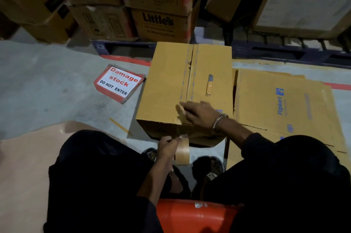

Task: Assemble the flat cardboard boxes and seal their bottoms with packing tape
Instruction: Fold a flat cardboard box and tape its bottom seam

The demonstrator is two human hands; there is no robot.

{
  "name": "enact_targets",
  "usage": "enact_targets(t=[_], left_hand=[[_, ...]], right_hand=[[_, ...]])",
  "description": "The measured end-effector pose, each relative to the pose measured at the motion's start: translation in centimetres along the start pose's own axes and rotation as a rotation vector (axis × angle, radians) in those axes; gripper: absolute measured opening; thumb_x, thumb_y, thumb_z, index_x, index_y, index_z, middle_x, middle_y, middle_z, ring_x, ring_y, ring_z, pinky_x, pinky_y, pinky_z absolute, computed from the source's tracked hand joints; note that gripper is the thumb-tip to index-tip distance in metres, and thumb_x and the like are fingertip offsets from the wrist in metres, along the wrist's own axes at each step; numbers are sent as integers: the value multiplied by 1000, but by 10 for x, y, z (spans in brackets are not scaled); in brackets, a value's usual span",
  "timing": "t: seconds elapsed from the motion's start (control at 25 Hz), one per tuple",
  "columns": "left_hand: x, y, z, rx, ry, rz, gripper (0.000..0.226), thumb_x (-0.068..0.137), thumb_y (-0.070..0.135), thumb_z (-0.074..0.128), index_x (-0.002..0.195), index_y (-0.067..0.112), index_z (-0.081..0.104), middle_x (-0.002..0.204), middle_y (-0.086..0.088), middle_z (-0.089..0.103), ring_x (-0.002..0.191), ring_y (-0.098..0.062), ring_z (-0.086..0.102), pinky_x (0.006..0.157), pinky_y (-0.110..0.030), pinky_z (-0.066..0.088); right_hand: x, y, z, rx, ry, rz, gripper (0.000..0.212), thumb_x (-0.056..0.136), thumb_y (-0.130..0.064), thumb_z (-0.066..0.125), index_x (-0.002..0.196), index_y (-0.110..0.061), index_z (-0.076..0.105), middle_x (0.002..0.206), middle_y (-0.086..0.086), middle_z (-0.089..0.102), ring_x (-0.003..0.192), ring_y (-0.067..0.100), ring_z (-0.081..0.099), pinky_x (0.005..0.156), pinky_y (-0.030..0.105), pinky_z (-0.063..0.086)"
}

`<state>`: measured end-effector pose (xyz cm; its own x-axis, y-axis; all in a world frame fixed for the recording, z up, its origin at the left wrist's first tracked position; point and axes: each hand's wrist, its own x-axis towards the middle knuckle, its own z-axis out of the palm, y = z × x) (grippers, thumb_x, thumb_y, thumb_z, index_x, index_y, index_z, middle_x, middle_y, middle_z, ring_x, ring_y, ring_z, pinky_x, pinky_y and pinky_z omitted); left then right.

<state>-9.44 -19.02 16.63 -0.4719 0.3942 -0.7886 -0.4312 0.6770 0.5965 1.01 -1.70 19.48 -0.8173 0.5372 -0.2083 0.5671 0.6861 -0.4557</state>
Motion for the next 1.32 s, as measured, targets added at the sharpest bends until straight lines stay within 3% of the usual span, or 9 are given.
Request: enact_targets(t=[0.08,0.16,0.32,0.44,0.56,0.76,0.88,1.04,1.32], left_hand=[[2,1,-2,-20,-43,-9,38,93,22,74,128,25,60,121,-11,67,96,-25,65,65,-30,50],[0,4,-2,20,-85,-8,34,92,22,72,124,28,65,119,-8,68,102,-25,65,67,-31,50],[-3,9,-1,39,-194,-31,27,94,19,71,121,21,68,109,-10,76,86,-20,70,61,-26,52],[-3,10,-1,-31,-248,-58,20,99,15,67,119,12,66,99,-19,79,76,-26,72,54,-26,55],[-3,6,-1,-23,-253,-18,20,99,19,67,118,11,67,97,-20,79,78,-27,72,58,-27,56],[0,2,-5,-77,-238,24,25,94,18,72,115,5,70,94,-20,79,76,-29,73,65,-33,57],[0,1,-6,-91,-218,31,23,89,19,77,109,8,74,91,-19,79,73,-29,73,71,-39,56],[1,2,-5,-90,-173,31,21,86,23,79,103,12,77,83,-16,78,75,-34,73,72,-44,54],[-10,3,-5,-79,-145,82,14,93,20,71,103,11,75,77,-15,76,59,-27,70,56,-28,52]], right_hand=[[9,20,-21,74,337,235,34,103,-39,51,128,-24,68,113,4,74,102,21,68,88,36,53],[15,45,-34,66,512,533,29,100,-41,61,112,-18,73,102,7,74,92,24,68,74,32,54],[25,61,-44,172,526,787,43,90,-49,75,109,-11,69,94,6,66,90,28,65,70,33,50],[42,61,-46,208,481,861,25,84,-34,80,91,-11,72,80,2,63,73,25,62,59,30,50],[48,58,-47,266,397,832,17,82,-27,81,83,-12,74,77,6,71,65,21,65,52,29,54],[14,11,-67,358,338,561,10,90,-20,76,99,-15,79,86,2,71,69,9,61,50,20,44],[-33,-28,-70,277,230,352,20,96,-28,70,115,-27,75,98,0,73,79,15,68,60,25,54],[-107,-55,-34,204,259,257,24,97,-31,68,120,-33,76,101,-2,79,85,15,72,77,31,59],[-102,-58,13,11,220,154,29,101,-35,57,127,-35,71,93,3,70,87,29,67,65,39,51]])
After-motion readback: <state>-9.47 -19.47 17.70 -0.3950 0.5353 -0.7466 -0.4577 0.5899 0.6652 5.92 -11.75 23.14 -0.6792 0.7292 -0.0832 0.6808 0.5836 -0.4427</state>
